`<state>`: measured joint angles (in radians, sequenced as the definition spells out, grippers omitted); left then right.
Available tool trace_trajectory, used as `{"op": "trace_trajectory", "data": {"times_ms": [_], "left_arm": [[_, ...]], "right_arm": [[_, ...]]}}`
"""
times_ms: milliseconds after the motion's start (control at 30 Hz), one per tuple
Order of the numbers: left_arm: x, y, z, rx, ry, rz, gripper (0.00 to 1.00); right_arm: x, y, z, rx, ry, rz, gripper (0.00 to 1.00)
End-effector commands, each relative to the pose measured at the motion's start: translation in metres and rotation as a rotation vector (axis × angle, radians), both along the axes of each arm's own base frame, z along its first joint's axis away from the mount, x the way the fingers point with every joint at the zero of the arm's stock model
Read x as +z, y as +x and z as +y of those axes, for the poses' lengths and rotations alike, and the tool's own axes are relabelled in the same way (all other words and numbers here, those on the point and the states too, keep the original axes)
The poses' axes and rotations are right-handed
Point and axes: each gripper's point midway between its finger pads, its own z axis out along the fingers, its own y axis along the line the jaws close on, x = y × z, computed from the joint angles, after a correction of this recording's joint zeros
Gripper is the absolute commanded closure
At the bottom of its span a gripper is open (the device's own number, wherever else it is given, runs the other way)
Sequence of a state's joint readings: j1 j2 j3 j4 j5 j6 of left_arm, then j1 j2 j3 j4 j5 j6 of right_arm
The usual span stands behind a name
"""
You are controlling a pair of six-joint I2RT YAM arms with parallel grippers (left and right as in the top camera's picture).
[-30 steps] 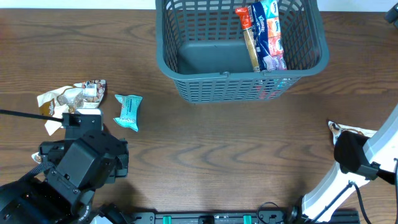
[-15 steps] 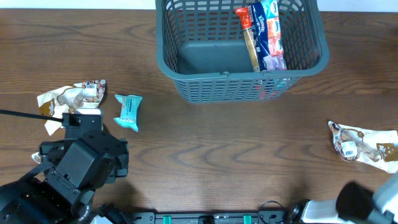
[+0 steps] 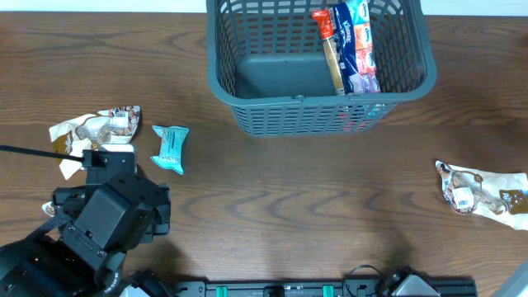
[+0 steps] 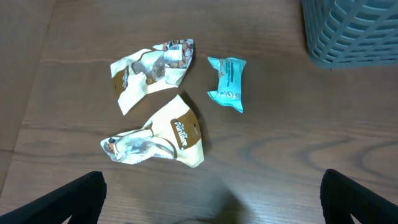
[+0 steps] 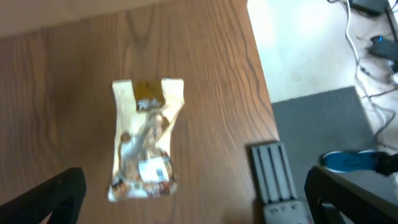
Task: Pack container
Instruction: 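Lower the right gripper onto the beige snack wrapper and grasp it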
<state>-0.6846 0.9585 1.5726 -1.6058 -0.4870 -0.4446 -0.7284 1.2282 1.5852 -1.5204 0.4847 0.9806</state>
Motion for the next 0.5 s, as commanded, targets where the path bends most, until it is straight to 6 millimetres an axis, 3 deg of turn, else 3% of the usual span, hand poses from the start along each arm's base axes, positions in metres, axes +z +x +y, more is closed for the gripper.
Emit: {"op": "trace_trajectory", "data": {"times_ms": [0,133,267,467], "left_arm": [[0.004,0.0,0.004,0.01,0.013,-0.015,0.01],[0.004,0.0,0.004,0.01,0.013,-0.015,0.01],[0.004,0.0,0.004,0.01,0.013,-0.015,0.01],[0.004,0.0,0.004,0.01,0.013,-0.015,0.02]], "right_arm": [[-0.022,-0.008,-0.016,-0.088,-0.018,0.015,0.01],[-0.057,0.017,-0.036,0.007,-0.006,-0.021,0.01],[-0.098,0.037,-0.044,0.032,0.052,-0.116,0.01],[-0.126,0.043,-0.05,-0.113,0.079,-0.257,0.01]]}}
